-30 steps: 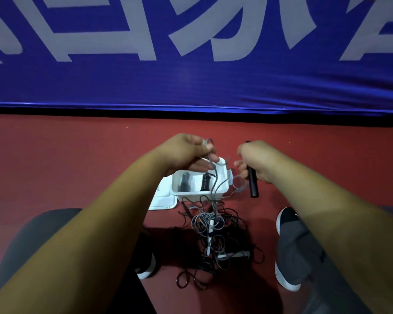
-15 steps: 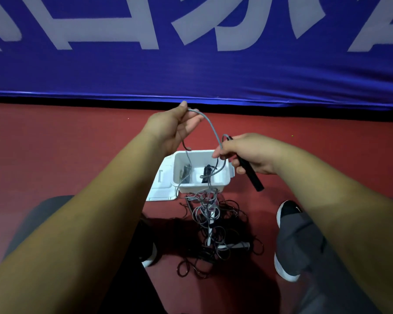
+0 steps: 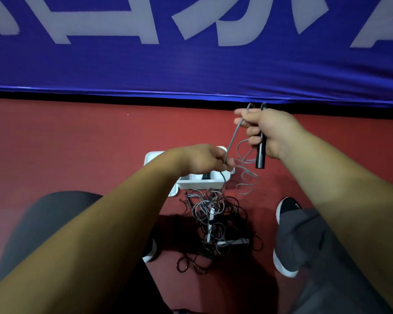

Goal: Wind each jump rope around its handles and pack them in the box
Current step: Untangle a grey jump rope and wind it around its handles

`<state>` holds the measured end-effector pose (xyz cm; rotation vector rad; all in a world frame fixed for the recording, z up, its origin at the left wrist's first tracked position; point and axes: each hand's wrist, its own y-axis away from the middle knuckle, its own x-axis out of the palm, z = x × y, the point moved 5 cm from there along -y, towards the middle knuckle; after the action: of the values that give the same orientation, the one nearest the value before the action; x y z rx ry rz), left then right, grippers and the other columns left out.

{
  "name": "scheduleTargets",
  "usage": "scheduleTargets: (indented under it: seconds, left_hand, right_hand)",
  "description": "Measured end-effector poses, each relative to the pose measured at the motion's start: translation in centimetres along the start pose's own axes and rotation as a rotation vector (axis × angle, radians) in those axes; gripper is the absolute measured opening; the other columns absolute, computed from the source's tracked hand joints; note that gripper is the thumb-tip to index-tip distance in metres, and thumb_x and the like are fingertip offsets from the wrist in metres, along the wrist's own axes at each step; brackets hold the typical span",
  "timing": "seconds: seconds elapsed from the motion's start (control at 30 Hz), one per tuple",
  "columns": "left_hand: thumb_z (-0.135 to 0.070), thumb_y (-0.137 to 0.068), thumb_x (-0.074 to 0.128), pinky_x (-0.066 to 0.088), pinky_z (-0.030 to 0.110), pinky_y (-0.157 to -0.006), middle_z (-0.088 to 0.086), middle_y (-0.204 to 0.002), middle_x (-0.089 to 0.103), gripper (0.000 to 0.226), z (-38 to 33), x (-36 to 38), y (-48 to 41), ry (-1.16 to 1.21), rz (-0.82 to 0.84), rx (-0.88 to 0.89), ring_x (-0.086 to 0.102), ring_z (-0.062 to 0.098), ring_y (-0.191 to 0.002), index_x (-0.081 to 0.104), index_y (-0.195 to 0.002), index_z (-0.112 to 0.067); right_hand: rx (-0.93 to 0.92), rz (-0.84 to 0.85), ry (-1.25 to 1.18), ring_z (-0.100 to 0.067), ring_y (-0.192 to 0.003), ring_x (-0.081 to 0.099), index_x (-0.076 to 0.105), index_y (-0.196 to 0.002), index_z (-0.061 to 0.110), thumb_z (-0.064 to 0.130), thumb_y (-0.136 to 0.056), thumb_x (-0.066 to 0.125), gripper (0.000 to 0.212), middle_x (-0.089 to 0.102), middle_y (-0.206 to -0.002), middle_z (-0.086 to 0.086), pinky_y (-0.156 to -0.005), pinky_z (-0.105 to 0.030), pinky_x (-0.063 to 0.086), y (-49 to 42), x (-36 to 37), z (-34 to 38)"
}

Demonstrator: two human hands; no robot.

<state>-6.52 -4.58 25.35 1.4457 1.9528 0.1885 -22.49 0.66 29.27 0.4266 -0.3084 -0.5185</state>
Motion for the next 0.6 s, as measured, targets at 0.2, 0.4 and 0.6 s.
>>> scheduleTargets:
  seconds: [0.2,0.4,0.6]
  left_hand:
    - [-0.016,-0.109,0.051,0.054,0.02,-0.079,0.004,-0.114,0.079,0.026,0.7,-0.5,-0.3,-0.017,-0.046,-0.012,0.073,0.013,-0.102,0.075,-0.116,-0.007]
    - [-0.018,-0.113,0.045,0.061,0.025,-0.072,0.011,-0.113,0.078,0.023,-1.4,-3.1,0.6,0.398,-0.125,0.047,0.075,0.024,-0.096,0.064,-0.118,-0.006]
    - [-0.014,-0.112,0.047,0.065,0.029,-0.07,0.004,-0.092,0.079,0.021,-2.6,-5.2,1.3,0.776,-0.25,0.102,0.077,0.018,-0.077,0.066,-0.109,-0.006]
  right_hand:
    - [-0.063,-0.105,-0.163,-0.002,-0.044,0.038,0.072,-0.118,0.016,0.027,-0.109,0.059,0.019,0.079,-0.1,-0.003,-0.039,-0.018,0.03,-0.3,-1.7,0.6]
    - [-0.025,-0.181,0.05,-0.005,-0.045,0.036,0.075,-0.116,0.017,0.056,-0.11,0.045,0.05,0.08,-0.102,-0.008,-0.038,-0.02,0.033,-0.9,-2.3,-1.0]
    - [0.043,-0.065,0.508,-0.015,-0.052,0.049,0.07,-0.109,0.016,0.044,-0.111,0.053,0.033,0.079,-0.101,-0.006,-0.04,-0.021,0.041,0.0,-1.2,-3.2]
